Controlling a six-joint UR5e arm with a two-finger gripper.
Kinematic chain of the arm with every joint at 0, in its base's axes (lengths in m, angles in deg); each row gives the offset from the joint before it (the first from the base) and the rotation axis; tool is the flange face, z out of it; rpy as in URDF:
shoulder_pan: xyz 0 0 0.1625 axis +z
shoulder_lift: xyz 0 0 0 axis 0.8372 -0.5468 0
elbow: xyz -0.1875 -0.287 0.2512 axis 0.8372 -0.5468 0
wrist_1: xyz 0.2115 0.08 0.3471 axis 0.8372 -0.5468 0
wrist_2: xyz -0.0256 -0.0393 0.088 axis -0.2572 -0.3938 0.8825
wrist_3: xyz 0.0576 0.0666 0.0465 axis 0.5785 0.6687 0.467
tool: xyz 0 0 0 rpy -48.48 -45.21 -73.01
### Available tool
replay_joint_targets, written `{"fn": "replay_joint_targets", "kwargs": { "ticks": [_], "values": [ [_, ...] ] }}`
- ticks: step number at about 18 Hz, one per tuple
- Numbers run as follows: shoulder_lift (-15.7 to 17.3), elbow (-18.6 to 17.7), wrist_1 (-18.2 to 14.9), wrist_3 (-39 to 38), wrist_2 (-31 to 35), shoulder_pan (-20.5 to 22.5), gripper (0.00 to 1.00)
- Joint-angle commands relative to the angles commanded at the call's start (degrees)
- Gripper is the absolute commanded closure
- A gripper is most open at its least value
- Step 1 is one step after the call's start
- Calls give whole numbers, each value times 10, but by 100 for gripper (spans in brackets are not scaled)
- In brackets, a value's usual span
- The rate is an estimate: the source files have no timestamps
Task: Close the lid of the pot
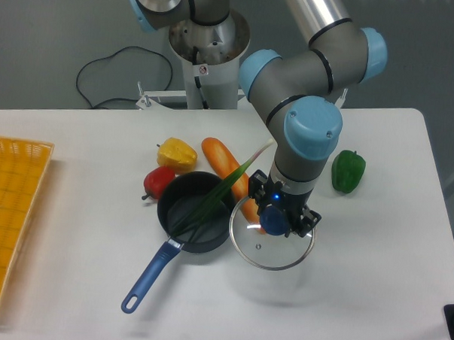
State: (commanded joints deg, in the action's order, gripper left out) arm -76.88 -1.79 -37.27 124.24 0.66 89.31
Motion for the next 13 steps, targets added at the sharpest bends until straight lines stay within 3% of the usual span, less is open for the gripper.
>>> {"fn": "replay_joint_targets", "kwargs": {
  "ticks": [13],
  "values": [
    [1,1,-18,2,24,-4,36]
  ]
}}
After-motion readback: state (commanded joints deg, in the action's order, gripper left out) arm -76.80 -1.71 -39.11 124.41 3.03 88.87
